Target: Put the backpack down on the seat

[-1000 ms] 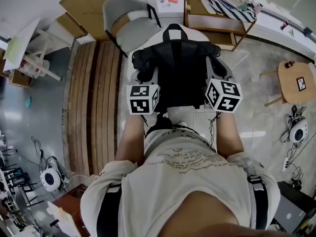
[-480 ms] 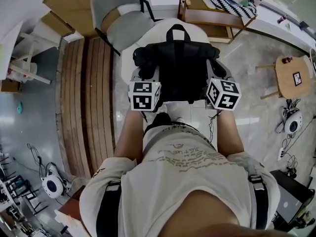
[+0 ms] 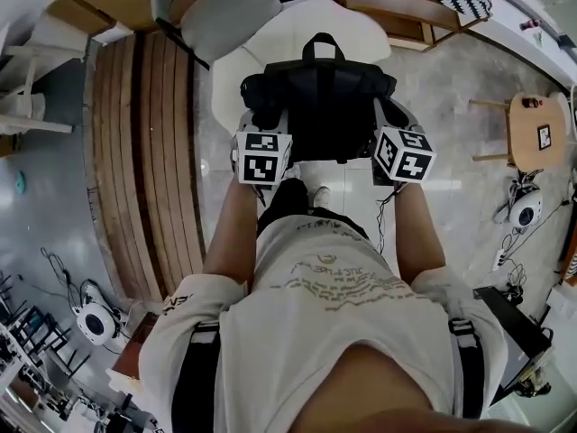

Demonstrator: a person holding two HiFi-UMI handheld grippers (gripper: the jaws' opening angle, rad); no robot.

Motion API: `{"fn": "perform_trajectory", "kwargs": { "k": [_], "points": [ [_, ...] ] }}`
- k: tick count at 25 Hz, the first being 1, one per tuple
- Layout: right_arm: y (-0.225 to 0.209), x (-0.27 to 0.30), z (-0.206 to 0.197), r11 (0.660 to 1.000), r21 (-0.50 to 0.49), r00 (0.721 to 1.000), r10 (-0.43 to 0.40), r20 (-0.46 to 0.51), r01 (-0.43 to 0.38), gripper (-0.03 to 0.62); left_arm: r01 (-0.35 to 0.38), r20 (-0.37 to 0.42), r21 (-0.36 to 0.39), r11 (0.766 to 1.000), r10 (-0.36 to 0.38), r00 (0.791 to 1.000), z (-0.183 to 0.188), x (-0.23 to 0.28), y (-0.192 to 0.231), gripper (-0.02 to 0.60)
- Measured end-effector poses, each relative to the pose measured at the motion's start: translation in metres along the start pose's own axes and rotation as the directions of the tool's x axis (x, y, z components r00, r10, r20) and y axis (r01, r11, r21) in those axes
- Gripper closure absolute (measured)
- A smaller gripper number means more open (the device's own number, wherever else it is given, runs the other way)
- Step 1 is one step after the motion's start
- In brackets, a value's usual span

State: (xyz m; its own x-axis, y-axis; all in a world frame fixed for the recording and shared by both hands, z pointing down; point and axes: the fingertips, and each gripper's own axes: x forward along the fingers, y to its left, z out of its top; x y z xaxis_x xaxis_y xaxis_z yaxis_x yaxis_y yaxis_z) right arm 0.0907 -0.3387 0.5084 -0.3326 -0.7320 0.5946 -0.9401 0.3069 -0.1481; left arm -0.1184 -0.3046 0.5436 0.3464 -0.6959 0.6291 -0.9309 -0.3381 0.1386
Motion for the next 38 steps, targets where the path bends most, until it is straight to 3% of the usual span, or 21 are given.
{"fn": "perform_trajectory", "kwargs": {
  "k": [7,15,21,31,38],
  "points": [
    [-0.006,0.058,-0.042,0.998,0.064,0.992,0.013,-0.128,-0.005,0.531,0.025,-0.116,0.043,0.999,-0.02,0.993,-0.045,0.053,0.025,0.502],
    [-0.009,0.135,-0.11,0.994,0.108,0.973,0.024,-0.228,0.001,0.533,0.033,-0.237,0.002,0.999,-0.032,0.971,-0.111,0.12,0.064,0.502],
    [-0.028,0.176,-0.149,0.992,0.126,0.952,0.011,-0.307,0.03,0.533,0.044,-0.277,0.03,0.999,-0.034,0.96,-0.144,0.159,0.066,0.502],
    [-0.046,0.234,-0.205,0.995,0.102,0.933,0.016,-0.359,0.023,0.536,0.041,-0.324,-0.047,0.998,-0.054,0.945,-0.208,0.221,0.08,0.502],
    [-0.052,0.261,-0.22,0.992,0.123,0.943,0.019,-0.333,0.024,0.536,0.005,-0.322,-0.077,0.997,-0.03,0.946,-0.237,0.255,0.09,0.499]
  ]
}}
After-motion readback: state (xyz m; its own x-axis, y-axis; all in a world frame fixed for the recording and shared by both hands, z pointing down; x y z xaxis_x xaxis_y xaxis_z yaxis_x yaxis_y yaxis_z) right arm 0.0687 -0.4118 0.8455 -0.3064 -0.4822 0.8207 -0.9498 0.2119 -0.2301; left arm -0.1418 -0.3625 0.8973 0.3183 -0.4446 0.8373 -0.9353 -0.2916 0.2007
